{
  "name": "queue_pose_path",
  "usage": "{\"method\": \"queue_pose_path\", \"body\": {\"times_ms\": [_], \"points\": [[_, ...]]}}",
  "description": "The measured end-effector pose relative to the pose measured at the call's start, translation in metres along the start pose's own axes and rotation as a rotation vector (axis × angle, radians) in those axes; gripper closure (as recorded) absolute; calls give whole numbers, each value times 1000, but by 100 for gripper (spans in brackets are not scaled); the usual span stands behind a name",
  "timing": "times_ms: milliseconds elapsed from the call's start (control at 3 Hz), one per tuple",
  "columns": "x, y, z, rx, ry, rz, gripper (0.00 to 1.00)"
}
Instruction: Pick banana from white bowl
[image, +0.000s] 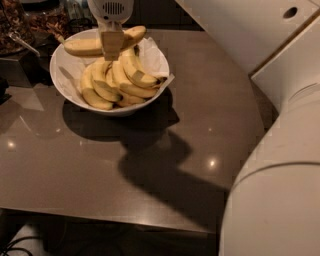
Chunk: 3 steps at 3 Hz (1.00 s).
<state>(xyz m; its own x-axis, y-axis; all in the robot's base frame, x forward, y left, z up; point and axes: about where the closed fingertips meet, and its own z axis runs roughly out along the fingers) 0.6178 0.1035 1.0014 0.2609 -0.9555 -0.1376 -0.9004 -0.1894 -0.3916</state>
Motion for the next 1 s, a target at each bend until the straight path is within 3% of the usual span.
{"method": "queue_pose_path", "body": {"times_ms": [333,1000], "points": [[0,19,-16,14,-53,-68,100],[4,35,-20,-10,-75,-60,100]]}}
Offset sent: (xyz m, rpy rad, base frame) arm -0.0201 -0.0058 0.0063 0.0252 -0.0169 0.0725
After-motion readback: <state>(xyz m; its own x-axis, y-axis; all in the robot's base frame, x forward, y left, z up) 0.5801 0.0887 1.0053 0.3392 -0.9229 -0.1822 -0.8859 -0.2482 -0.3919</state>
